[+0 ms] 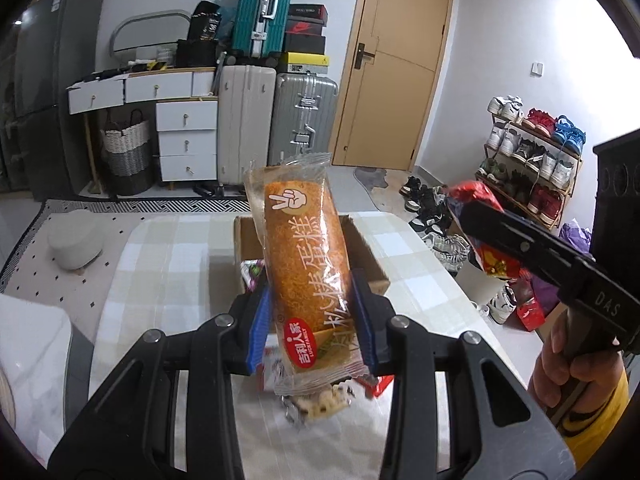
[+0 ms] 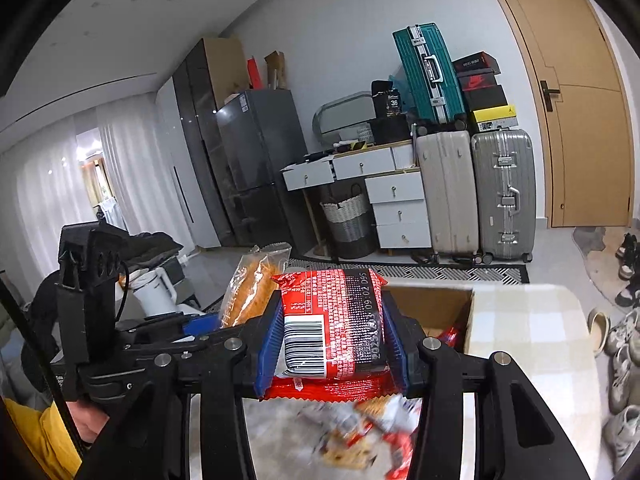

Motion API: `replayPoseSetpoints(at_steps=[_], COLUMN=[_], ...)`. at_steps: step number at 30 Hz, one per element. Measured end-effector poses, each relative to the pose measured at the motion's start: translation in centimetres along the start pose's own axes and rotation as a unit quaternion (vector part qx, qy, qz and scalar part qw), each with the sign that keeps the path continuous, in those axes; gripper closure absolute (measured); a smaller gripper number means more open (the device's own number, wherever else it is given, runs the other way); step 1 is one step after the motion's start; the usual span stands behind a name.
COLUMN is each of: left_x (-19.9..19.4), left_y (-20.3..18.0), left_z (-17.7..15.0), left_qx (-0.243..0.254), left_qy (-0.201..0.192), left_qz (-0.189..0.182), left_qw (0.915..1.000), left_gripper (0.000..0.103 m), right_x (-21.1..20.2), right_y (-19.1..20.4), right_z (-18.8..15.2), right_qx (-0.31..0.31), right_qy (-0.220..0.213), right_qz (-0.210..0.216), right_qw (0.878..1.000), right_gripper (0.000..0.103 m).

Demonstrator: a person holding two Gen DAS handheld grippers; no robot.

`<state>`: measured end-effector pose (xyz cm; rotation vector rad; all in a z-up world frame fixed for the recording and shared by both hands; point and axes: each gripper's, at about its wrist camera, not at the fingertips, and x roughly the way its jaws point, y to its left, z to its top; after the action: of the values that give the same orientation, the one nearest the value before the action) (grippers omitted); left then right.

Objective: Organize snacks
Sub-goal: 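Lift the cake pack and red bag and carry both over the box, then lower the cake pack and red bag into the box, opening both tools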

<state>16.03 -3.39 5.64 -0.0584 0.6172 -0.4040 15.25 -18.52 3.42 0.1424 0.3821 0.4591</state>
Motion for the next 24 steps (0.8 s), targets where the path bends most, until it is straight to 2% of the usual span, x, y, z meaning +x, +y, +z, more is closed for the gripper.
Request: replayPoseSetpoints(at_steps=[10,14,21,24], left_x=[10.6,15.1,22.7,25.3], left_y=[1.7,2.2,3.3,3.5], left_z=[7.7,10.0,11.4,10.7], left_qx=[0.0,-0.003,-0.008,-0.004], left_qy=[0.037,0.054,0.085,0.091], left_qz=[0.006,0.006,0.004,0.01], left_qw=[0.9993,0.9985,0.9964,0.9958], left_gripper=[0.069,0.069,0.069,0.069], right_x=[6.9,9.8,14.7,16.0], right_y=[-4.3,-6.3,-9.8,-11.0], right_z=[5.1,5.8,6.2,5.9], right_qx=[0.0,0.019,0.059,0.069], right_qy=[0.029,0.048,0.081,0.09], right_qz=[-0.017,-0.018,-0.021,-0.02], right_qw=[0.999,0.999,0.995,0.993], right_gripper=[0.057,0.057,0.057,0.057])
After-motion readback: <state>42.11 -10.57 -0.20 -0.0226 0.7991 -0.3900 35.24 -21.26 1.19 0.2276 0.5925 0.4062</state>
